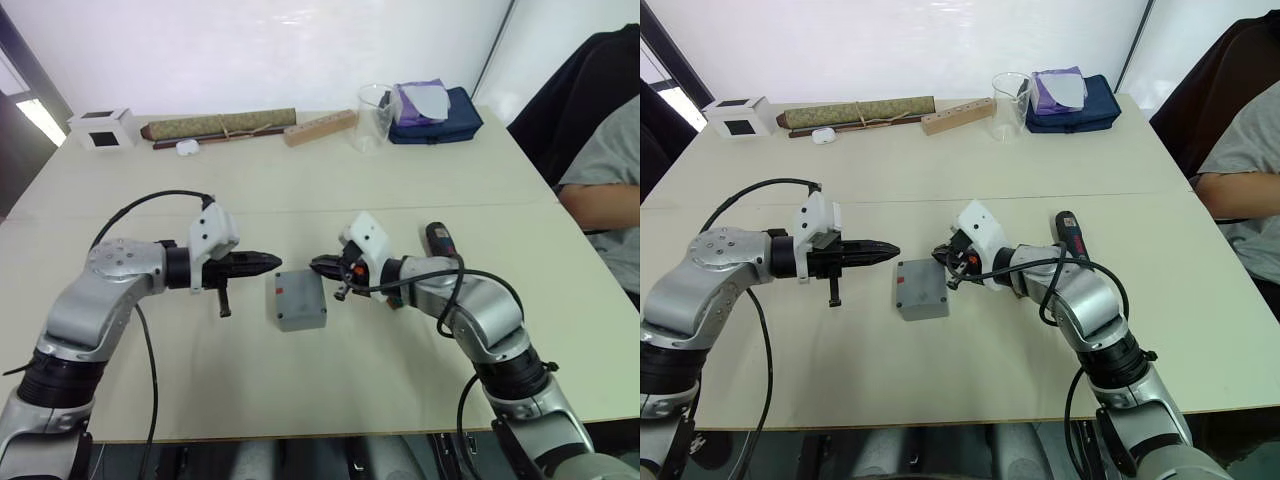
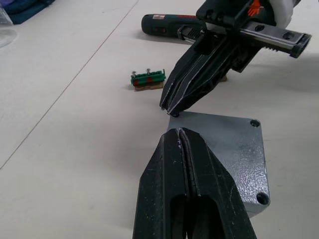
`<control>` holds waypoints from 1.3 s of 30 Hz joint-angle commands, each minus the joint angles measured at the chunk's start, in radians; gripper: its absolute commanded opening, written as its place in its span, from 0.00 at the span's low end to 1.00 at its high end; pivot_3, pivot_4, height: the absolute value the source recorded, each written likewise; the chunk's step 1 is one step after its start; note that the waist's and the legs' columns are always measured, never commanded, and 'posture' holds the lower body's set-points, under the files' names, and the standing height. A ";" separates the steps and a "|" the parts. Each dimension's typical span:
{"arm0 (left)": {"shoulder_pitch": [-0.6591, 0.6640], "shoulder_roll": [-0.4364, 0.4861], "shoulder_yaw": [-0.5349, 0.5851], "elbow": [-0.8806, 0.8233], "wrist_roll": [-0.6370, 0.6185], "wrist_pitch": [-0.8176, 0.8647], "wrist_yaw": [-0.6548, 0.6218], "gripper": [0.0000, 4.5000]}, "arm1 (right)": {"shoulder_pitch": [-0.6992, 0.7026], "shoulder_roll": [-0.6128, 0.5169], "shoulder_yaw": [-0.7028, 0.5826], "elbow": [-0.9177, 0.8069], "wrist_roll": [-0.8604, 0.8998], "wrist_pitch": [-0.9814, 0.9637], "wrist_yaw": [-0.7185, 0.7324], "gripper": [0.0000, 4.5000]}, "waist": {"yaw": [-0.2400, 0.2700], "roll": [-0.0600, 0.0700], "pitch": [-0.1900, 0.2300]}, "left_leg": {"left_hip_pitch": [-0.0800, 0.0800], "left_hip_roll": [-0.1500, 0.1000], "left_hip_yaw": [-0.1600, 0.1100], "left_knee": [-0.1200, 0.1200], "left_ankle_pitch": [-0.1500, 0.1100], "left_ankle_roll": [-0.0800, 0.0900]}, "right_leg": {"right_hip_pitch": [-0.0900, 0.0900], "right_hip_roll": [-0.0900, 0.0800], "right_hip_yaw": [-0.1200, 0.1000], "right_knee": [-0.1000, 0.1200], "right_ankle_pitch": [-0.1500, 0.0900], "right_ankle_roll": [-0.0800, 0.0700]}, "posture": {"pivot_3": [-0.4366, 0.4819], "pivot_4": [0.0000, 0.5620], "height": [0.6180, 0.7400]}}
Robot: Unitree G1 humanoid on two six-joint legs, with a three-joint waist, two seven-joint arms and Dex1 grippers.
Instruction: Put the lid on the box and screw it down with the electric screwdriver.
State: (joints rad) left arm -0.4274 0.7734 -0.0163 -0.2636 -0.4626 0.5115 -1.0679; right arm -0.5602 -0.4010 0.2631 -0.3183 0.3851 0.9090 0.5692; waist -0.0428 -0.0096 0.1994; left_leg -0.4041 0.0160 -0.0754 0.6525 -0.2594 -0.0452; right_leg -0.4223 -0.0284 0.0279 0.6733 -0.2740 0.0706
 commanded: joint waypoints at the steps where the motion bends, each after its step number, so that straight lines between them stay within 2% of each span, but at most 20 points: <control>1: -0.010 0.000 0.015 -0.024 -0.009 -0.021 -0.004 0.00 | 0.004 -0.004 -0.006 -0.013 -0.010 -0.013 0.004 0.01 | 0.000 0.000 0.000 | 0.000 0.000 0.000 0.000 0.000 0.000 | 0.000 0.000 0.000 0.000 0.000 0.000 | 0.48 0.27 0.97; 17: 0.024 -0.001 0.027 -0.056 -0.016 -0.018 0.014 0.00 | 0.019 0.001 0.039 0.016 -0.036 -0.014 0.039 0.01 | -0.001 0.000 0.000 | 0.000 0.000 0.000 0.000 0.000 0.000 | 0.000 0.000 0.000 0.000 0.000 0.000 | 0.48 0.27 0.97; 18: 0.025 -0.001 0.028 -0.057 -0.018 -0.017 0.015 0.00 | 0.020 0.001 0.037 0.014 -0.033 -0.012 0.041 0.16 | -0.001 0.000 0.000 | 0.000 0.000 0.000 0.000 0.000 0.000 | 0.000 0.000 0.000 0.000 0.000 0.000 | 0.48 0.27 0.97; 19: 0.026 0.000 0.029 -0.059 -0.019 -0.016 0.015 0.00 | 0.022 -0.003 0.035 0.009 -0.031 -0.009 0.045 0.22 | 0.000 0.000 0.000 | 0.000 0.000 0.000 0.000 0.000 0.000 | 0.000 0.000 0.000 0.000 0.000 0.000 | 0.48 0.27 0.97; 24: 0.004 -0.009 0.014 -0.045 -0.020 -0.020 0.007 0.00 | 0.025 -0.053 0.000 -0.051 -0.013 0.016 0.068 0.68 | 0.000 0.000 0.000 | 0.000 0.000 0.000 0.000 0.000 0.000 | 0.000 0.000 0.000 0.000 0.000 0.000 | 0.48 0.27 0.97; 28: -0.043 -0.025 -0.014 -0.015 -0.019 -0.036 -0.027 0.00 | 0.030 -0.161 -0.077 -0.148 0.026 0.077 0.103 0.99 | 0.008 0.000 0.000 | 0.000 0.000 0.000 0.000 0.000 0.000 | 0.000 0.000 0.000 0.000 0.000 0.000 | 0.48 0.27 0.97; 30: -0.064 -0.033 -0.023 -0.002 -0.015 -0.044 -0.043 0.00 | 0.028 -0.205 -0.122 -0.185 0.055 0.114 0.111 0.99 | 0.009 0.000 0.000 | -0.001 0.000 0.000 0.001 0.000 0.000 | 0.000 -0.001 0.000 -0.001 0.000 0.000 | 0.48 0.27 0.97; 34: -0.139 -0.077 -0.027 0.021 -0.046 -0.027 -0.064 0.00 | -0.047 -0.303 -0.276 -0.208 0.111 0.312 0.082 0.99 | 0.006 0.000 0.000 | -0.001 0.000 0.000 0.000 0.000 0.000 | 0.000 0.000 0.000 -0.001 0.000 0.000 | 0.48 0.27 0.97; 36: -0.161 -0.100 -0.038 0.019 -0.049 -0.022 -0.060 0.00 | -0.077 -0.369 -0.302 -0.178 0.104 0.362 0.078 0.99 | 0.006 0.000 0.000 | -0.001 0.000 0.000 0.000 0.000 0.000 | 0.000 0.000 0.000 -0.001 0.000 0.000 | 0.48 0.27 0.97; 39: -0.192 -0.122 -0.052 0.043 -0.050 -0.048 -0.098 0.00 | -0.232 -0.500 -0.262 -0.026 0.072 0.561 0.050 0.99 | 0.001 0.000 0.000 | 0.000 0.000 0.001 0.000 0.000 0.000 | 0.000 0.000 0.000 -0.001 0.000 0.000 | 0.48 0.27 0.97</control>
State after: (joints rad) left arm -0.6004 0.6550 -0.0669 -0.2135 -0.4948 0.4864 -1.1520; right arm -0.7404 -0.8546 0.0162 -0.3875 0.4739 1.3847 0.6328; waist -0.0419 -0.0091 0.1997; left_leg -0.4044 0.0159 -0.0742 0.6527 -0.2594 -0.0452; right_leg -0.4226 -0.0284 0.0284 0.6724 -0.2739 0.0705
